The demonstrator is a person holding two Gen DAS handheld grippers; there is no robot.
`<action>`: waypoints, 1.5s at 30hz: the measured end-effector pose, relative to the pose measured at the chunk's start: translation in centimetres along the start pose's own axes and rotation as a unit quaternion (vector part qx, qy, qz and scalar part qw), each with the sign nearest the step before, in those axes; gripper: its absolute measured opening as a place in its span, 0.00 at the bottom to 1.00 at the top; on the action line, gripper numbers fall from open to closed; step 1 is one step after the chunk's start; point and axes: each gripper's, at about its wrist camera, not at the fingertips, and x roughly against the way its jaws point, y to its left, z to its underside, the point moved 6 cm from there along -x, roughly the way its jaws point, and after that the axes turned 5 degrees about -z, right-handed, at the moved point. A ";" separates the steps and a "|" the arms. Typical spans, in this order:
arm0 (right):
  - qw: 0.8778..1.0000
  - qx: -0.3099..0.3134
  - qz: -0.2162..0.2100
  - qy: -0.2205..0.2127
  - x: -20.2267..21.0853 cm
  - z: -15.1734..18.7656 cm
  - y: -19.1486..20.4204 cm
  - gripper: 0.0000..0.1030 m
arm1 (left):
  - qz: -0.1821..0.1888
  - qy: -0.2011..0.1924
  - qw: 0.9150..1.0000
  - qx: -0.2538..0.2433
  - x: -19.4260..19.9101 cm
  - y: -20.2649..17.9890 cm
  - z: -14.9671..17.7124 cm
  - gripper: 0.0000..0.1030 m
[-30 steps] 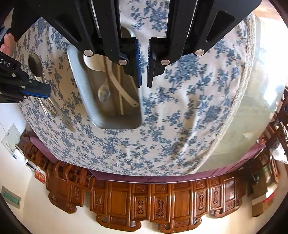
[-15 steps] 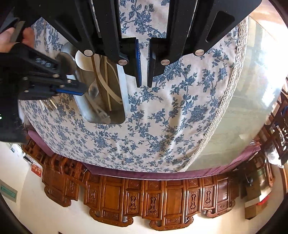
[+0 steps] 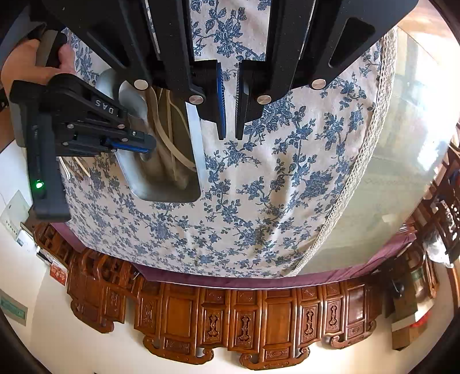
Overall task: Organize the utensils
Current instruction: 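Lower the smiley-face spoon into the grey tray and open the right tool, then move the right tool back and grasp a light wooden chopstick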
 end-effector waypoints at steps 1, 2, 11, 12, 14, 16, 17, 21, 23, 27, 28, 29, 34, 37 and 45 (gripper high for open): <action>1.000 0.003 0.002 -0.002 0.2 0.0 0.0 0.11 | 0.001 0.000 1.000 -0.001 0.0 -0.1 0.1 0.05; 1.000 0.007 0.002 -0.003 0.5 0.1 0.0 0.11 | 0.002 0.000 1.000 -0.003 0.0 -0.2 0.1 0.05; 0.999 0.021 -0.009 -0.037 7.3 3.2 -2.4 0.11 | 0.012 -0.005 1.000 -0.021 0.7 -2.5 0.7 0.21; 0.999 0.023 -0.006 -0.040 8.5 4.0 -3.2 0.11 | 0.012 -0.006 1.000 -0.023 0.8 -2.8 0.8 0.23; 0.999 0.024 0.010 -0.042 10.2 5.2 -5.3 0.11 | 0.013 -0.006 1.000 -0.027 1.0 -3.4 0.9 0.33; 0.998 0.019 0.026 -0.045 11.6 6.3 -7.5 0.11 | 0.014 -0.008 0.999 -0.030 1.2 -4.3 0.9 0.40; 0.998 0.015 0.035 -0.048 12.3 6.7 -8.7 0.11 | 0.014 -0.009 0.999 -0.031 1.4 -4.7 1.0 0.41; 0.996 -0.017 0.064 -0.059 14.7 8.2 -14.0 0.11 | 0.022 -0.014 0.999 -0.029 1.8 -6.6 1.0 0.49; 0.995 -0.031 0.076 -0.062 15.4 8.8 -16.2 0.11 | 0.028 -0.013 0.999 -0.028 1.8 -7.8 1.0 0.50; 0.992 -0.055 0.094 -0.065 16.1 10.3 -19.9 0.11 | 0.036 -0.015 0.999 -0.026 1.8 -9.9 1.2 0.50; 0.991 -0.061 0.096 -0.067 16.1 10.6 -20.6 0.11 | 0.039 -0.015 0.999 -0.025 1.7 -10.4 1.2 0.50; 0.991 -0.063 0.095 -0.068 16.0 10.8 -21.0 0.11 | 0.041 -0.014 0.999 -0.023 1.6 -10.8 1.2 0.50; 0.995 -0.049 0.075 -0.046 14.1 11.5 -21.1 0.11 | 0.050 -0.008 0.998 -0.026 0.9 -13.6 1.6 0.50; 0.996 -0.032 0.072 -0.033 12.6 11.8 -20.6 0.13 | 0.054 -0.003 0.998 -0.035 0.7 -15.0 1.9 0.50; 0.996 -0.012 0.091 0.002 9.8 11.0 -20.9 0.13 | 0.055 0.005 0.997 -0.045 1.3 -16.6 3.2 0.50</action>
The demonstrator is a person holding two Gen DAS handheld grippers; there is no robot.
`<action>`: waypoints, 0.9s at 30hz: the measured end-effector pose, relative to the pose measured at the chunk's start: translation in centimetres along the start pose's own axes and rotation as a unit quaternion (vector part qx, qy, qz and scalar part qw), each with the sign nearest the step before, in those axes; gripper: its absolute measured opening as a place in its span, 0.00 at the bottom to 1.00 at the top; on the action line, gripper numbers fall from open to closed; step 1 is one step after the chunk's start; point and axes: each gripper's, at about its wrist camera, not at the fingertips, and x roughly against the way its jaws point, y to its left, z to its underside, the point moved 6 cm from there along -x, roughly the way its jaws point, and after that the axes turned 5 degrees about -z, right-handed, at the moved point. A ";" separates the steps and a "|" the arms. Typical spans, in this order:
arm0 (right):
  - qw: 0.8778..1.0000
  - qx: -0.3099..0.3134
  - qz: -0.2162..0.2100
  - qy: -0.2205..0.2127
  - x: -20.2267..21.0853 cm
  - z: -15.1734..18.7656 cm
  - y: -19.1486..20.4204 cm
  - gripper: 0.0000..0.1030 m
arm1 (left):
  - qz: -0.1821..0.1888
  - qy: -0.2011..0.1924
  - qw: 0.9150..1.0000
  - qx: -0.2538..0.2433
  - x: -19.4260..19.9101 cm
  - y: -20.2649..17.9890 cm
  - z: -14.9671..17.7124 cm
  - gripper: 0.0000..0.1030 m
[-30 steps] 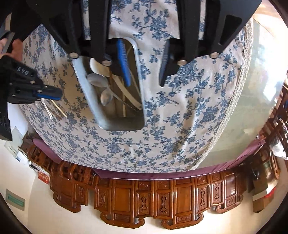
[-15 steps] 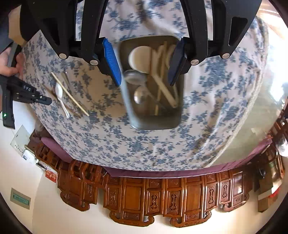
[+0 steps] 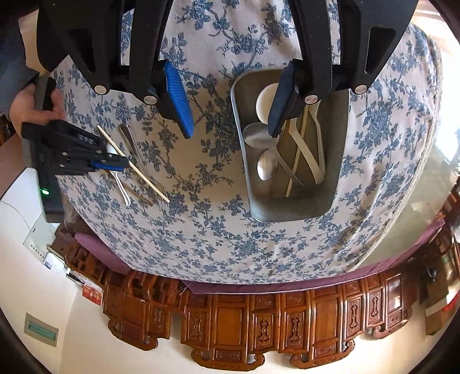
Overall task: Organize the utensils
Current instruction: 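Move the right tool back and grasp a light wooden chopstick, then grasp a metal fork with the left tool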
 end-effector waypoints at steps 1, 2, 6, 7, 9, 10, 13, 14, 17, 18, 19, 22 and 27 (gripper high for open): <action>1.000 0.002 0.004 0.007 -0.4 0.0 -0.2 0.13 | -0.002 0.000 1.000 0.000 0.1 -0.1 0.1 0.50; 1.000 0.005 0.005 0.014 -0.7 0.2 -0.3 0.13 | -0.002 0.000 1.000 0.001 0.2 -0.1 0.2 0.50; 0.999 0.009 0.002 0.031 -1.0 0.7 -0.2 0.14 | -0.002 0.004 1.000 -0.005 0.4 -0.7 0.7 0.50; 0.999 0.009 0.004 0.034 -0.9 0.8 -0.1 0.13 | -0.002 0.005 1.000 -0.007 0.3 -0.9 0.7 0.50; 0.999 0.011 0.006 0.035 -0.8 1.0 0.1 0.13 | -0.001 0.008 1.000 -0.010 0.1 -1.2 0.8 0.50; 0.999 0.013 0.010 0.035 -0.8 1.1 0.1 0.11 | -0.001 0.008 1.000 -0.011 0.0 -1.4 0.8 0.50; 0.999 0.011 0.007 0.038 -0.7 1.4 0.2 0.06 | 0.002 0.007 1.000 -0.017 0.1 -2.2 0.7 0.50; 0.999 0.012 0.007 0.039 -0.6 1.5 0.2 0.06 | 0.003 0.006 1.000 -0.019 0.1 -2.5 0.6 0.50; 0.999 0.010 0.001 0.039 -0.5 1.7 0.2 0.06 | 0.004 0.006 1.000 -0.024 0.2 -3.1 0.6 0.50; 0.999 0.010 -0.002 0.039 -0.3 1.8 0.2 0.06 | 0.004 0.006 1.000 -0.025 0.3 -3.2 0.6 0.50; 0.999 0.009 -0.004 0.036 -0.1 2.0 0.3 0.06 | 0.004 0.007 1.000 -0.026 0.3 -3.3 0.6 0.50; 1.000 0.004 -0.019 0.022 0.9 2.2 0.5 0.06 | 0.003 0.006 1.000 -0.028 0.3 -3.6 0.5 0.50; 1.000 0.004 -0.029 -0.009 3.9 1.9 0.5 0.06 | 0.002 0.010 0.999 -0.032 -0.4 -4.3 0.3 0.50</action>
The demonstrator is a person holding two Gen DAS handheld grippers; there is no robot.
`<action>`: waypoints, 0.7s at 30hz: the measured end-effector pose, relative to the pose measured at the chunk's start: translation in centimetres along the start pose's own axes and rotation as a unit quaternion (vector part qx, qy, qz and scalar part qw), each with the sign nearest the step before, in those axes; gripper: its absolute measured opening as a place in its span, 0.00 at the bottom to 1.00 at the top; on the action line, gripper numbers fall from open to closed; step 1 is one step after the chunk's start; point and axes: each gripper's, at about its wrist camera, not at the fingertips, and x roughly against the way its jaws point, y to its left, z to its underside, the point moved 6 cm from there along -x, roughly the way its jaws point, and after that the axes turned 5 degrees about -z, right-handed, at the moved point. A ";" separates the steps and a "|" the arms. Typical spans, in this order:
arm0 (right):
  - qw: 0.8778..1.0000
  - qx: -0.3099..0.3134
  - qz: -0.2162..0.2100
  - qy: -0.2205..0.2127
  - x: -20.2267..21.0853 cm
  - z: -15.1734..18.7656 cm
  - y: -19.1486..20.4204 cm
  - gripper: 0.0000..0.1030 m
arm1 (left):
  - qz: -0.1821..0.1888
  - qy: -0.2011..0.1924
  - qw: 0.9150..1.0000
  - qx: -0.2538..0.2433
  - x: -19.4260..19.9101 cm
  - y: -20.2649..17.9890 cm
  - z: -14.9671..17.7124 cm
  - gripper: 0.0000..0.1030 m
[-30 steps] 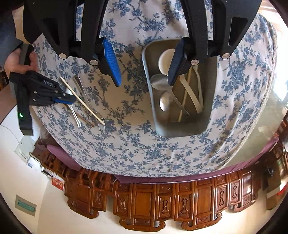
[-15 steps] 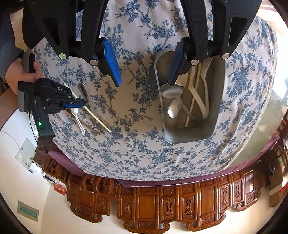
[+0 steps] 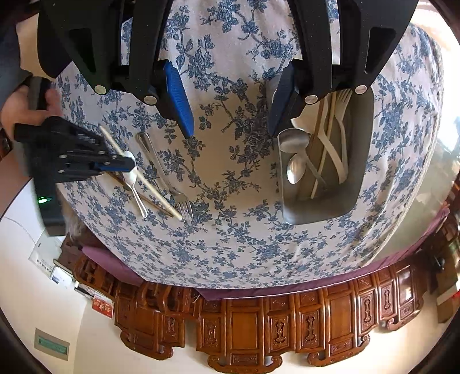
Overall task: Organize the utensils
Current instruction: 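Grasp a metal fork with the left tool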
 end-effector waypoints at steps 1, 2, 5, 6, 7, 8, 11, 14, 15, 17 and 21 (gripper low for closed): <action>1.000 0.002 0.001 -0.003 0.4 -0.1 -0.1 0.06 | -0.001 0.000 1.000 -0.002 -0.2 -0.3 -0.1 0.50; 1.000 0.003 0.002 -0.007 0.8 -0.1 -0.3 0.06 | 0.001 0.002 1.000 -0.005 -0.6 -0.7 -0.3 0.50; 1.000 0.004 0.009 -0.016 2.1 0.1 -1.3 0.06 | 0.005 0.006 1.000 -0.006 -1.7 -1.8 -0.8 0.50; 1.000 0.002 0.010 -0.018 2.5 0.3 -1.7 0.06 | 0.010 0.009 1.000 -0.005 -2.3 -2.4 -1.2 0.50; 1.000 0.000 0.010 -0.020 2.8 0.5 -2.2 0.06 | 0.013 0.012 1.000 -0.005 -2.8 -2.9 -1.5 0.50; 1.000 -0.002 0.011 -0.022 3.0 0.7 -2.6 0.06 | 0.015 0.013 1.000 -0.005 -3.2 -3.3 -1.7 0.50; 0.999 -0.013 0.016 -0.025 3.5 1.5 -4.4 0.06 | 0.019 0.019 1.000 -0.011 -5.2 -5.2 -2.7 0.50; 0.999 -0.026 0.013 -0.027 3.4 2.1 -5.9 0.06 | 0.022 0.028 0.999 -0.013 -6.8 -6.5 -3.4 0.50; 0.999 -0.033 0.009 -0.027 3.4 2.2 -6.5 0.06 | 0.022 0.030 0.999 -0.011 -7.5 -6.9 -3.6 0.50; 0.999 -0.039 0.011 -0.028 3.3 2.4 -7.3 0.06 | 0.021 0.032 0.999 -0.009 -8.5 -7.6 -4.1 0.50; 0.998 -0.046 0.002 -0.034 3.3 2.3 -8.0 0.06 | 0.016 0.041 0.999 -0.003 -10.8 -8.8 -5.0 0.50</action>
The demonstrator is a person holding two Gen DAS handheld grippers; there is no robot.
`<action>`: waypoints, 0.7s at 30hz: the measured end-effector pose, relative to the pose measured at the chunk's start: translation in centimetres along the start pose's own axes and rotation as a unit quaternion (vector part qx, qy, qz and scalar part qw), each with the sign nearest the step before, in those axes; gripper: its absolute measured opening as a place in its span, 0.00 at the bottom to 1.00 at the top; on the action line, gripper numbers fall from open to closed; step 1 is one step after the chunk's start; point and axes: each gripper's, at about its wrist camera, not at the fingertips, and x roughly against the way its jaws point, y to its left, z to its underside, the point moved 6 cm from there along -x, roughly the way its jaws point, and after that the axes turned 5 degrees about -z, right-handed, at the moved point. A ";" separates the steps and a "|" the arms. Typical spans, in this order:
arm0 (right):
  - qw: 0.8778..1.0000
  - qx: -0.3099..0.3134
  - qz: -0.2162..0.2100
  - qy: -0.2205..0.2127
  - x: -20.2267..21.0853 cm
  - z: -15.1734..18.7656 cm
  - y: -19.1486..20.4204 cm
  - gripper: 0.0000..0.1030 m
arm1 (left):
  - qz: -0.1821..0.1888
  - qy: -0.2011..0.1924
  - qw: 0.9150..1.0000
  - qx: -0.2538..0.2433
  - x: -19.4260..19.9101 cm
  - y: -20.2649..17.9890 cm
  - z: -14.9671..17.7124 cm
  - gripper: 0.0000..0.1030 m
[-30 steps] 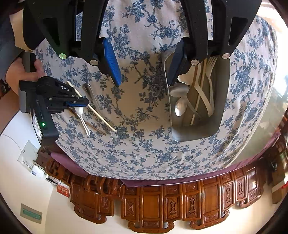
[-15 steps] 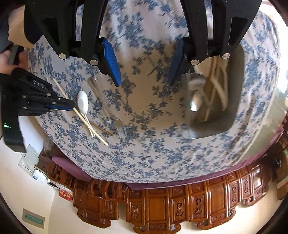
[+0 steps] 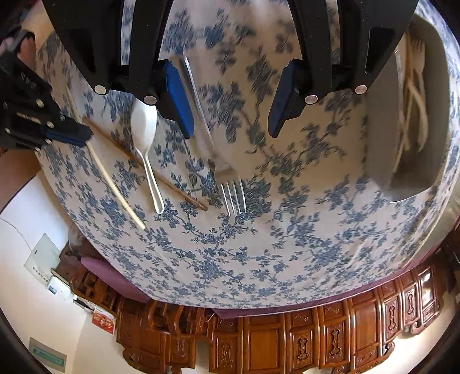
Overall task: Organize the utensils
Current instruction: 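Grasp a metal fork with the left tool, then carry the metal fork over the grey tray with the left tool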
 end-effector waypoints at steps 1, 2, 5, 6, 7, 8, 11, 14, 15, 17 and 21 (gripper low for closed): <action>1.000 0.000 -0.001 -0.001 0.0 0.0 0.0 0.06 | 0.000 0.002 1.000 0.002 -0.5 -0.1 -0.2 0.50; 1.000 0.000 -0.003 -0.002 0.0 -0.1 0.0 0.06 | 0.000 0.008 1.000 0.004 -1.1 -0.4 -0.4 0.48; 1.000 0.000 -0.006 -0.004 0.0 0.0 0.1 0.06 | -0.007 0.019 1.000 0.002 -2.6 -0.9 -0.7 0.38; 1.000 -0.001 -0.008 -0.004 -0.1 0.0 0.1 0.06 | -0.006 0.023 1.000 0.004 -3.0 -1.0 -0.8 0.36; 1.000 -0.003 -0.010 -0.005 -0.1 0.0 0.1 0.06 | -0.001 0.028 1.000 0.009 -3.3 -1.0 -0.8 0.31; 1.000 -0.003 -0.011 -0.005 -0.1 0.1 0.1 0.06 | 0.001 0.033 0.999 0.013 -3.8 -1.1 -0.8 0.27; 1.000 -0.005 -0.012 -0.005 0.0 0.3 0.1 0.06 | -0.005 0.033 0.999 0.013 -4.2 -1.3 -1.0 0.23; 1.000 -0.008 -0.010 -0.004 0.1 0.4 0.1 0.06 | -0.008 0.036 0.999 0.003 -4.2 -1.8 -1.1 0.14; 1.000 -0.009 -0.010 -0.004 0.1 0.4 0.2 0.06 | -0.009 0.037 0.999 -0.001 -4.3 -2.0 -1.2 0.11; 1.000 -0.008 -0.008 -0.003 0.3 0.4 0.4 0.06 | -0.013 0.042 0.999 -0.003 -4.2 -2.1 -1.1 0.09; 1.000 -0.001 -0.005 -0.003 0.6 0.2 1.2 0.06 | 0.003 0.051 0.999 0.003 -3.9 -1.6 -0.6 0.06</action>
